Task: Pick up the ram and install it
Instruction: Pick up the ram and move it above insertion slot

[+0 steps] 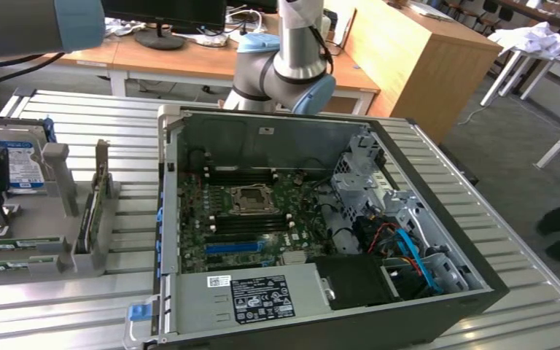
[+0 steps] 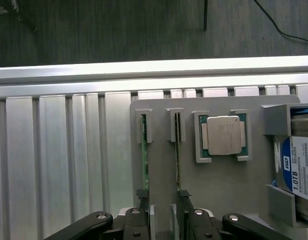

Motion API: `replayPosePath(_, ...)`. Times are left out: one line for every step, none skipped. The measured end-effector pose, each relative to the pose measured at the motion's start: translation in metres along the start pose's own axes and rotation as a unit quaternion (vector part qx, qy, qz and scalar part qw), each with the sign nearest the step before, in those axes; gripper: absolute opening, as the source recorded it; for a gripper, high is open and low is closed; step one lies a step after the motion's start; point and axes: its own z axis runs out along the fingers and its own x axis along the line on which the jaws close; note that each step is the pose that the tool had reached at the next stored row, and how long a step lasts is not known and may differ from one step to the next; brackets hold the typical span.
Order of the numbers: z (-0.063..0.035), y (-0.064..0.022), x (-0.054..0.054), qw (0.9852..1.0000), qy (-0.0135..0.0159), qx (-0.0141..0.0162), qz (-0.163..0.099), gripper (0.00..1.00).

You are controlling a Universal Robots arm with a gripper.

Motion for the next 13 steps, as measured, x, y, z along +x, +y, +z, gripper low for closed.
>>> replayPosePath(0.0, 0.0, 0.0, 1.0, 0.0001, -0.0001, -0.002, 0.36)
replayPosePath(0.0001, 0.0, 0.0, 1.0, 0.0002, -0.0001, -0.004, 0.36)
replayPosePath(0.0001, 0.0, 0.0, 1.0, 0.0002, -0.0001, -0.005, 0.36)
replayPosePath(0.0001, 0.0, 0.0, 1.0, 0.0002, -0.0001, -0.005, 0.36)
replayPosePath(0.0001, 0.0, 0.0, 1.0, 0.0002, -0.0001, -0.005, 0.36)
replayPosePath(0.0003, 0.0, 0.0005, 1.0, 0.0, 0.0001, -0.005, 0.36)
replayPosePath(0.0003, -0.0001, 0.0015, 1.0, 0.0001, 0.0001, -0.005, 0.36)
replayPosePath(0.0001, -0.0001, 0.0028, 1.0, 0.0002, 0.0, -0.005, 0.36)
replayPosePath(0.0, -0.0001, 0.0042, 1.0, 0.0002, -0.0001, -0.005, 0.36)
replayPosePath(0.0, -0.0001, 0.0055, 1.0, 0.0002, -0.0001, -0.005, 0.36)
replayPosePath(0.0, -0.0001, 0.0066, 1.0, 0.0002, -0.0001, -0.006, 0.36)
replayPosePath(-0.0001, -0.0001, 0.0076, 1.0, 0.0002, -0.0001, -0.006, 0.36)
replayPosePath(-0.0001, -0.0001, 0.0086, 1.0, 0.0002, -0.0001, -0.006, 0.36)
